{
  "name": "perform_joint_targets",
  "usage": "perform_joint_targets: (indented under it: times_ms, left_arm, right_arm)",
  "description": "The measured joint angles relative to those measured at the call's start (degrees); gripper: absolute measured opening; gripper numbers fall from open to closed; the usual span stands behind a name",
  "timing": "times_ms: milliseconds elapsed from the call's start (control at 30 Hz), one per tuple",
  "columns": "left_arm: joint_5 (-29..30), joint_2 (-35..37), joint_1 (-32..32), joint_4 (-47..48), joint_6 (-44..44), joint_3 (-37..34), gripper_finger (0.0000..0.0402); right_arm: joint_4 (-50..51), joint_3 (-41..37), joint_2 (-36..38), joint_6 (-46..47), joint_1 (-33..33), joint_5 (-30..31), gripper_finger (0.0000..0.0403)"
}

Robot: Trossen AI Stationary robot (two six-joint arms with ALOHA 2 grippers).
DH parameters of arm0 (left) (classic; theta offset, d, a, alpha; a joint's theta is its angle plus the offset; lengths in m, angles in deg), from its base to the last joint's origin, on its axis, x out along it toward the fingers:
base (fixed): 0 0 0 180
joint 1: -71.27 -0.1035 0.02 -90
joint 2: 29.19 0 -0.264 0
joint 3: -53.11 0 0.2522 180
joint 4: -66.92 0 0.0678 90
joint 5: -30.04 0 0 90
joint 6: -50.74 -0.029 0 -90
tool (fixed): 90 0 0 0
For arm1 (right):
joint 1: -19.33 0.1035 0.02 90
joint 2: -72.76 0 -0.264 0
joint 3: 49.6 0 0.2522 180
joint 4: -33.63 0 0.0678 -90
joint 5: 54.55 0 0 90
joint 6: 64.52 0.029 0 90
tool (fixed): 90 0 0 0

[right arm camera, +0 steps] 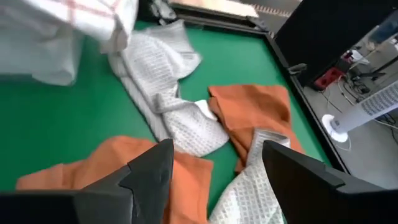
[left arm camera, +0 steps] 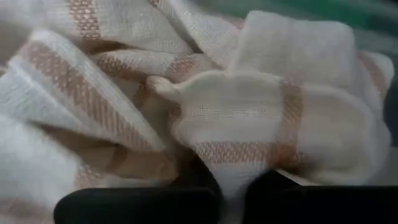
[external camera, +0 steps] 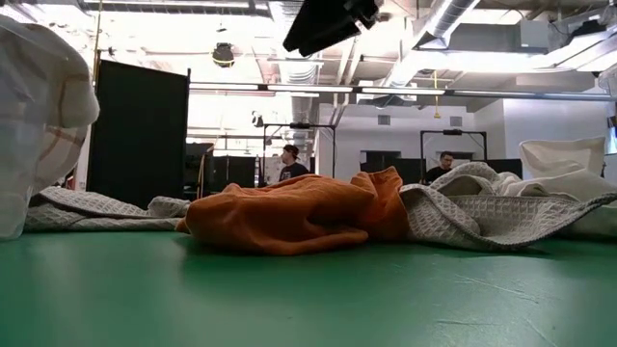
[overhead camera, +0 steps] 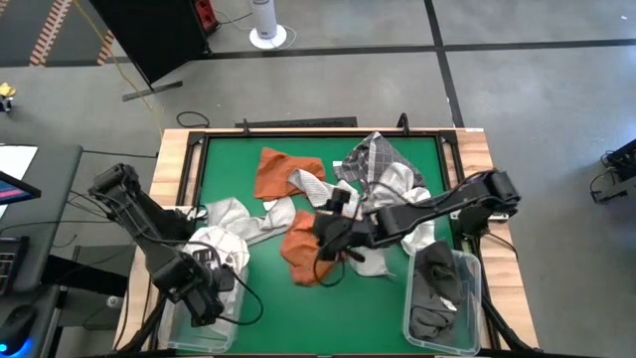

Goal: Sort towels by color in basket
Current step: Put the white squared towel into the left transparent bin

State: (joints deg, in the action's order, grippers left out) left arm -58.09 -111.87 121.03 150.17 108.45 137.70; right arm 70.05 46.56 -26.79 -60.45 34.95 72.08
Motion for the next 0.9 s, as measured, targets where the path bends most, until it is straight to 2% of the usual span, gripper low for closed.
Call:
perform_joint_targets:
  times_ms: [133, 267, 433, 900]
  left_arm:
    - [-0.1, -2.1, 0.3, -0.1, 1.1, -2.2, 0.0008]
    - [-0.7, -3.7, 0.5, -0.1, 1.7, -4.3, 0.0008]
    - [-1.0, -4.0, 1.6, -2.3, 1.6, -7.4, 0.0008]
    - [0.7, -3.9, 7.1, -20.3, -0.4, -18.7, 0.0003]
  right_arm:
    - [-6.8, -6.2, 4.5, -0.1, -1.0, -0.1, 0.0281]
    - [-11.1, -9.2, 7.4, -1.4, -0.6, -0.1, 0.0281]
    - [-12.3, -9.3, 7.8, -3.6, 0.9, -0.6, 0.0281]
    - [-15.2, -9.3, 7.6, -5.6, 1.7, -0.6, 0.0281]
